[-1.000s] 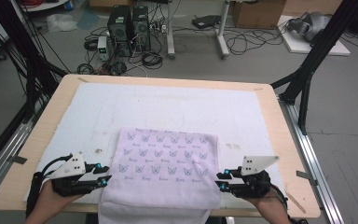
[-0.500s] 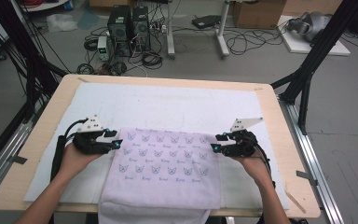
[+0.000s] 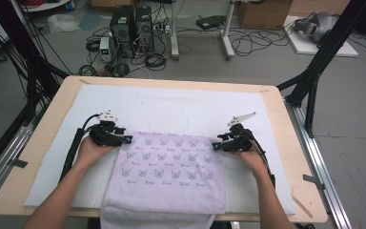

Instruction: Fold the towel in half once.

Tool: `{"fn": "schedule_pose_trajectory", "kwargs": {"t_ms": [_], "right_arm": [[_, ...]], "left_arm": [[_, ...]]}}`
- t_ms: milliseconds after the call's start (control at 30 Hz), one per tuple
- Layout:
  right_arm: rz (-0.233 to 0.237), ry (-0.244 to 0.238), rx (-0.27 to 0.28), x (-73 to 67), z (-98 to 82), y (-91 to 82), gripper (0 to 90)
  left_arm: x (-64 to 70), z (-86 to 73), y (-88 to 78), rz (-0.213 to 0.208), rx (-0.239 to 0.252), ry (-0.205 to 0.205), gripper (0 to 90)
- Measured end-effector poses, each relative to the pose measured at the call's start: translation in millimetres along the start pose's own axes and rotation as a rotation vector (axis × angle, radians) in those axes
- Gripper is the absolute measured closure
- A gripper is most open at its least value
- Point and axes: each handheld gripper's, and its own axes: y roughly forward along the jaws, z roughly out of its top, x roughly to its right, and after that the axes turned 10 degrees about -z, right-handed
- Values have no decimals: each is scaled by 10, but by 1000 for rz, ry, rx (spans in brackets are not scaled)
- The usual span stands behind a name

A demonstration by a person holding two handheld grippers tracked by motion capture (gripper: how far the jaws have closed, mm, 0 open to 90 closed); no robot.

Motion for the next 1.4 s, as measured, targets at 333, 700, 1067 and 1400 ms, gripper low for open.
{"fn": "schedule_pose_trajectory", "kwargs": {"t_ms": [333,700,1067,1400], "right_arm": [[-22,-75,-15,-8,206,-42,849],[-204,-146,79,209,1161,-479,850],[-214,-40,63,329,1000,-263,511],[-97,-100,106,-215,453,-475,560]], "left_arm": [[-26,204,-157,58,59,21,865],[-200,1160,-663,204,160,67,864],[-333,867,-533,188,116,19,613],[55,317,-572,107,125,89,566]]}}
